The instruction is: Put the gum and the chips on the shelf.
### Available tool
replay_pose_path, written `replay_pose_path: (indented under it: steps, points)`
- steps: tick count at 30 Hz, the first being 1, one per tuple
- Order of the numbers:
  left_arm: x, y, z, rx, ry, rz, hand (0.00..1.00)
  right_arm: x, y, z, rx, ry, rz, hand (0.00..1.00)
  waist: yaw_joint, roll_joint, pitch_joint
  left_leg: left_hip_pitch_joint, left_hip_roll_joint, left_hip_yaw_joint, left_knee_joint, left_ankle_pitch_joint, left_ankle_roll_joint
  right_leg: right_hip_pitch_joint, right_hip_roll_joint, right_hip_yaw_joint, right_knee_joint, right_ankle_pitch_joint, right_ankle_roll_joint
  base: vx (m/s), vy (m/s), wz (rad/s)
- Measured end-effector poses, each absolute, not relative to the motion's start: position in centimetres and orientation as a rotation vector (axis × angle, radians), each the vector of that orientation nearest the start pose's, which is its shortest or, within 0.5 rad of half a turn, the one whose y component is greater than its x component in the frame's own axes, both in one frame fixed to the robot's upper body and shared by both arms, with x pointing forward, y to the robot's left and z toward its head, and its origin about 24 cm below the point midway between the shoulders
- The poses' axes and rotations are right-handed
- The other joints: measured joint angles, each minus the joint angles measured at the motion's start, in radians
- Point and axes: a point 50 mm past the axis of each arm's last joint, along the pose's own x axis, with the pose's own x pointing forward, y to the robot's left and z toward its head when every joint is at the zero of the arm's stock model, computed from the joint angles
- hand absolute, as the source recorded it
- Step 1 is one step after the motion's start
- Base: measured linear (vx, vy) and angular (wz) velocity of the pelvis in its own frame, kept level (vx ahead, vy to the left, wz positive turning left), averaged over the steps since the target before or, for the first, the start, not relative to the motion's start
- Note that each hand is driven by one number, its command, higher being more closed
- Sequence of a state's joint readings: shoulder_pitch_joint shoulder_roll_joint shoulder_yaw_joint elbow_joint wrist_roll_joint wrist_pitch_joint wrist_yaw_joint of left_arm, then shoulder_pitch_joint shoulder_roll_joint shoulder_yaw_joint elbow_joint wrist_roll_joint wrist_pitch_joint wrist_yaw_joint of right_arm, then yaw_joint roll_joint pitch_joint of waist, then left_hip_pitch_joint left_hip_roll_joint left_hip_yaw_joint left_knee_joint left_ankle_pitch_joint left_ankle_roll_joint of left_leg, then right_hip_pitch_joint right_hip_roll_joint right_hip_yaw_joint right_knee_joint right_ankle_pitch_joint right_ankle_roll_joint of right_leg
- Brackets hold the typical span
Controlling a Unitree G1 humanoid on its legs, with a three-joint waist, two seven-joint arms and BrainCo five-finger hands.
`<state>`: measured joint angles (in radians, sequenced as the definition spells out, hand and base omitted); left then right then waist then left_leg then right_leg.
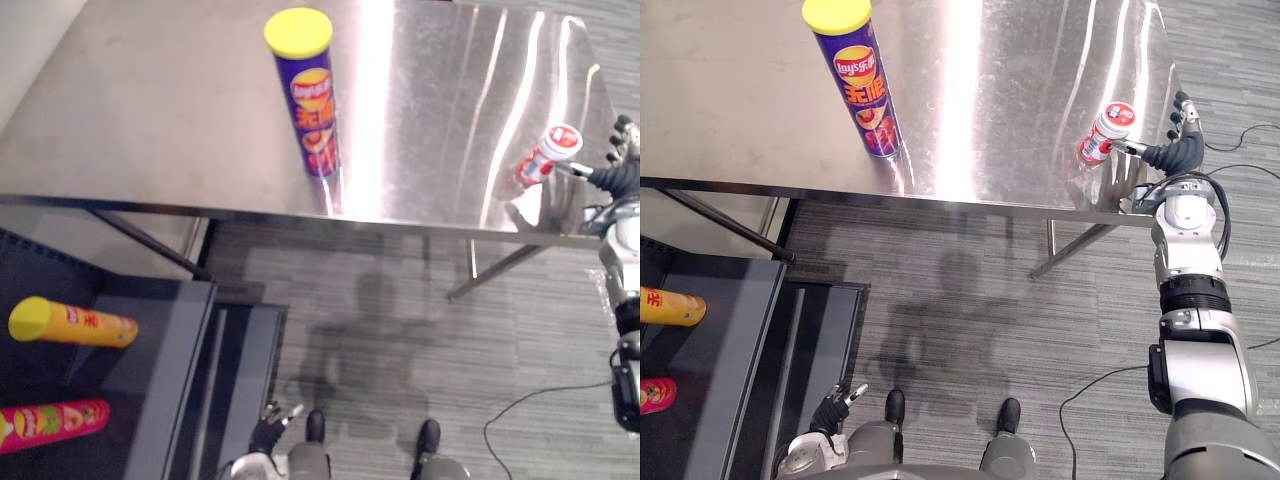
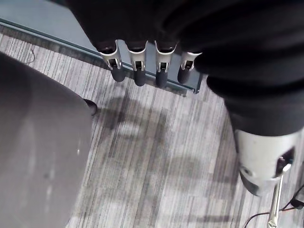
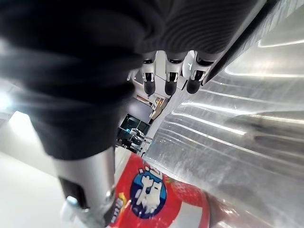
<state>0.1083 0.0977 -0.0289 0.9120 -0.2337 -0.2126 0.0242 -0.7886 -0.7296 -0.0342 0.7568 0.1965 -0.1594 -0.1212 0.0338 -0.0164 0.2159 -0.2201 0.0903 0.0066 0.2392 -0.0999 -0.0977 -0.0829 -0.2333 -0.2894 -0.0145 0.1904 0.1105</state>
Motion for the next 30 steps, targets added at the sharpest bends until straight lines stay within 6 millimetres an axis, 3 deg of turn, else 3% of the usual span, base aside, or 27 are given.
replay_pose_path:
  steps: [1, 2, 3, 6, 8, 9, 10, 11, 13, 16, 19, 25, 30]
  points:
    - [13.5, 19.1, -13.5, -0.094, 0.763, 0.193, 0.0, 35.7, -32.1, 21.6, -0.39, -0.309, -0.403, 0.0, 0.001, -0.019, 0.025, -0.064, -0.02, -0.001, 0.061, -0.04, -0.006, 0.005, -0.021, 0.009, 0.006, 0.013, 0.003, -0.03, 0.088, 0.09]
    - [13.4, 18.5, -13.6, -0.103, 0.769, 0.183, 0.0, 35.7, -32.0, 22.4, -0.402, -0.33, -0.4, 0.0, 0.006, 0.027, 0.019, -0.047, -0.029, -0.022, -0.107, 0.072, 0.014, 0.009, -0.004, 0.01, 0.008, 0.013, 0.003, -0.01, 0.151, -0.01]
    - [13.3, 18.0, -13.7, -0.12, 0.775, 0.187, 0.0, 35.6, -32.0, 22.9, -0.408, -0.349, -0.4, 0.0, 0.007, 0.04, 0.025, -0.037, -0.012, 0.001, -0.132, 0.077, 0.046, 0.008, 0.004, 0.011, 0.011, 0.003, 0.012, 0.04, 0.113, -0.08]
    - [13.7, 18.4, -13.4, -0.127, 0.75, 0.203, 0.0, 35.7, -31.8, 23.3, -0.407, -0.362, -0.394, 0.0, 0.014, 0.027, 0.042, -0.041, -0.015, -0.015, -0.136, 0.08, 0.047, -0.013, 0.0, 0.013, 0.046, 0.003, 0.013, 0.1, 0.065, -0.03]
    - [13.7, 18.1, -13.4, -0.135, 0.751, 0.205, 0.0, 35.7, -31.8, 23.4, -0.407, -0.366, -0.393, 0.0, 0.015, 0.045, 0.048, -0.038, 0.019, -0.026, -0.133, 0.081, 0.049, -0.076, 0.016, 0.013, 0.147, -0.042, 0.02, 0.03, -0.001, 0.0]
    - [13.8, 18.3, -13.4, -0.131, 0.749, 0.206, 0.0, 35.6, -31.8, 23.3, -0.409, -0.363, -0.395, 0.0, 0.01, 0.042, 0.053, -0.037, 0.031, -0.037, -0.134, 0.081, 0.049, -0.071, 0.056, 0.027, 0.06, -0.103, 0.004, -0.01, -0.039, 0.22]
    - [13.9, 18.9, -13.3, -0.117, 0.743, 0.212, 0.0, 35.6, -31.9, 23.4, -0.409, -0.365, -0.399, 0.0, 0.002, 0.012, 0.057, -0.036, 0.013, -0.046, -0.135, 0.08, 0.048, -0.07, 0.068, 0.028, -0.032, -0.077, -0.006, -0.01, -0.07, 0.49]
    - [14.2, 19.4, -13.1, -0.103, 0.734, 0.213, 0.0, 35.5, -32.2, 23.7, -0.414, -0.373, -0.406, 1.0, -0.003, -0.016, 0.066, -0.032, -0.016, -0.049, -0.135, 0.078, 0.044, -0.075, 0.057, 0.003, -0.035, -0.02, -0.008, 0.02, -0.149, 0.39]
    - [14.5, 19.1, -13.1, -0.112, 0.732, 0.214, 0.0, 35.6, -31.9, 24.5, -0.42, -0.393, -0.401, 1.0, 0.013, -0.01, 0.07, -0.035, -0.009, -0.044, -0.15, 0.074, 0.03, -0.079, 0.067, 0.006, -0.058, -0.032, -0.002, 0.04, -0.14, -0.06]
    - [14.3, 19.2, -13.1, -0.111, 0.737, 0.219, 0.0, 35.7, -31.7, 23.3, -0.446, -0.355, -0.378, 1.0, 0.007, -0.009, 0.071, -0.029, 0.012, -0.045, -0.185, 0.084, 0.014, -0.09, 0.085, 0.013, -0.059, -0.032, -0.002, -0.02, -0.066, -0.11]
    - [14.3, 19.3, -13.2, -0.108, 0.741, 0.221, 0.0, 35.7, -31.6, 23.5, -0.447, -0.361, -0.376, 1.0, 0.002, -0.013, 0.072, -0.013, 0.011, -0.041, -0.204, 0.084, 0.014, -0.09, 0.088, 0.02, -0.058, -0.032, -0.002, -0.05, -0.018, -0.07]
    - [14.3, 19.7, -13.1, -0.124, 0.733, 0.241, 0.0, 35.7, -30.7, 22.7, -0.482, -0.348, -0.317, 1.0, 0.008, -0.034, 0.077, -0.004, -0.013, -0.043, -0.23, 0.102, 0.016, -0.092, 0.067, 0.021, -0.057, -0.029, 0.003, -0.09, 0.042, 0.03]
    - [14.3, 20.1, -13.0, -0.112, 0.728, 0.244, 0.0, 35.6, -30.2, 23.3, -0.483, -0.381, -0.302, 1.0, 0.004, -0.055, 0.073, 0.006, -0.012, -0.047, -0.281, 0.146, 0.009, -0.104, 0.07, 0.021, -0.061, -0.029, 0.003, -0.07, -0.002, -0.01]
